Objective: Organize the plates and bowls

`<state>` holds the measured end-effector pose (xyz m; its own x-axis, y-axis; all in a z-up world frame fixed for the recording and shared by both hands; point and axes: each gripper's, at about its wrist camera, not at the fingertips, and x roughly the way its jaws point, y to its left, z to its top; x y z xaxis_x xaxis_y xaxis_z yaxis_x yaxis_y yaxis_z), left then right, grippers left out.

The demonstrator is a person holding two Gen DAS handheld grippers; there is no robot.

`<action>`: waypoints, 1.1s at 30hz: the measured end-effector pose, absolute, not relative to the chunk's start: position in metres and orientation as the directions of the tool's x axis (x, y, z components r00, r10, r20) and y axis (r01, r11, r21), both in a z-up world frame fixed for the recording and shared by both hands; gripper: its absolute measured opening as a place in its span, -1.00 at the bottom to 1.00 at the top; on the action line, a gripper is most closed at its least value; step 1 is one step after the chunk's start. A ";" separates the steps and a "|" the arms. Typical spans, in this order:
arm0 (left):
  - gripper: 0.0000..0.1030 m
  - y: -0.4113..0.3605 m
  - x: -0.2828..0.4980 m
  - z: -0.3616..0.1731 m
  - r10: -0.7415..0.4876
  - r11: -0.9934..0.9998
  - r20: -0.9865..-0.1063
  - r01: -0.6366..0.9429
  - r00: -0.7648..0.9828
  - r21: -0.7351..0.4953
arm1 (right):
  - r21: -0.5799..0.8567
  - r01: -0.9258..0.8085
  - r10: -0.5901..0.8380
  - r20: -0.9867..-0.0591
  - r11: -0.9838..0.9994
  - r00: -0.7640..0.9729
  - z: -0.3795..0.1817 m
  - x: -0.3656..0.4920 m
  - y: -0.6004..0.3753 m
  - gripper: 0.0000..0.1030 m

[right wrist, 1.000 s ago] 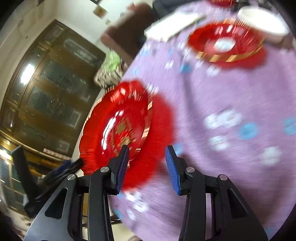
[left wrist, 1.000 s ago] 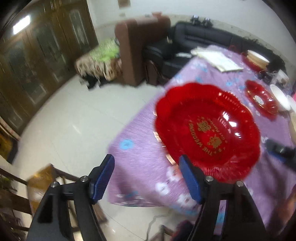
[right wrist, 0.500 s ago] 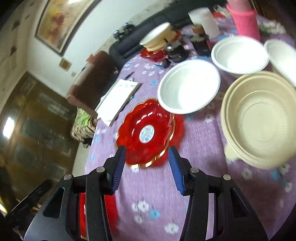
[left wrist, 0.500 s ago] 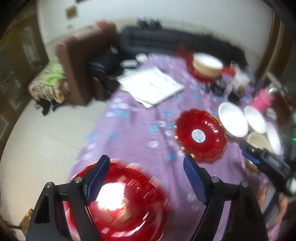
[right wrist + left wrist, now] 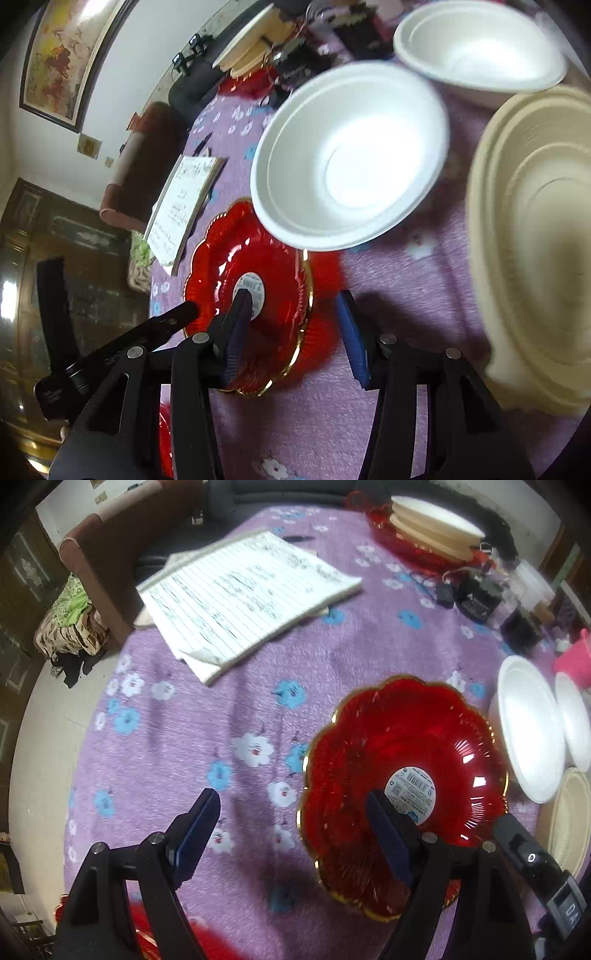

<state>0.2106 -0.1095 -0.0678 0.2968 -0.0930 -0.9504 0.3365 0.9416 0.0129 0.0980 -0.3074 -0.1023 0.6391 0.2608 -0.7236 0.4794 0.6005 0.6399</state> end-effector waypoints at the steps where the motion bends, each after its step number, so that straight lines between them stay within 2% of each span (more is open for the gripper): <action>1: 0.58 -0.110 0.211 -0.071 -0.088 0.943 -0.953 0.334 0.289 0.014 | 0.642 0.486 0.262 -0.725 0.594 0.637 -0.107 0.101 -0.307 -0.06; 5: 0.54 -0.109 0.211 -0.080 -0.095 0.947 -0.957 0.323 0.273 -0.002 | 0.643 0.478 0.239 -0.713 0.598 0.660 -0.115 0.104 -0.307 -0.06; 9: 0.21 -0.111 0.208 -0.083 -0.126 0.944 -0.956 0.328 0.266 -0.033 | 0.647 0.447 0.231 -0.693 0.617 0.683 -0.115 0.104 -0.308 -0.06; 11: -0.16 -0.114 0.203 -0.081 -0.135 0.938 -0.953 0.344 0.270 -0.035 | 0.634 0.438 0.216 -0.692 0.637 0.688 -0.114 0.103 -0.305 -0.09; 13: -0.39 -0.117 0.197 -0.078 -0.143 0.934 -0.952 0.354 0.271 -0.040 | 0.619 0.440 0.203 -0.700 0.651 0.685 -0.113 0.104 -0.303 -0.22; 15: -0.40 -0.119 0.193 -0.078 -0.137 0.935 -0.951 0.352 0.278 -0.032 | 0.614 0.444 0.200 -0.705 0.653 0.681 -0.116 0.103 -0.305 -0.63; 16: -0.41 -0.119 0.193 -0.078 -0.138 0.936 -0.950 0.350 0.281 -0.033 | 0.616 0.448 0.203 -0.706 0.647 0.678 -0.119 0.103 -0.306 -0.74; 20: -0.46 -0.120 0.187 -0.075 -0.133 0.942 -0.948 0.335 0.289 -0.030 | 0.637 0.440 0.212 -0.689 0.633 0.693 -0.122 0.098 -0.310 -0.84; 26: -0.46 -0.101 0.176 -0.059 -0.078 0.949 -0.939 0.313 0.336 0.034 | 0.660 0.409 0.263 -0.677 0.631 0.687 -0.119 0.095 -0.301 -0.84; 33: -0.46 -0.066 0.141 -0.017 -0.094 0.951 -0.906 0.305 0.414 0.041 | 0.683 0.307 0.295 -0.614 0.663 0.732 -0.086 0.081 -0.277 -0.84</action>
<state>0.1409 -0.0655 -0.0170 0.4135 -0.0936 -0.9057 0.3051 0.9514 0.0410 0.0812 -0.2775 -0.0857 0.7321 0.2947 -0.6141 0.3066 0.6625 0.6834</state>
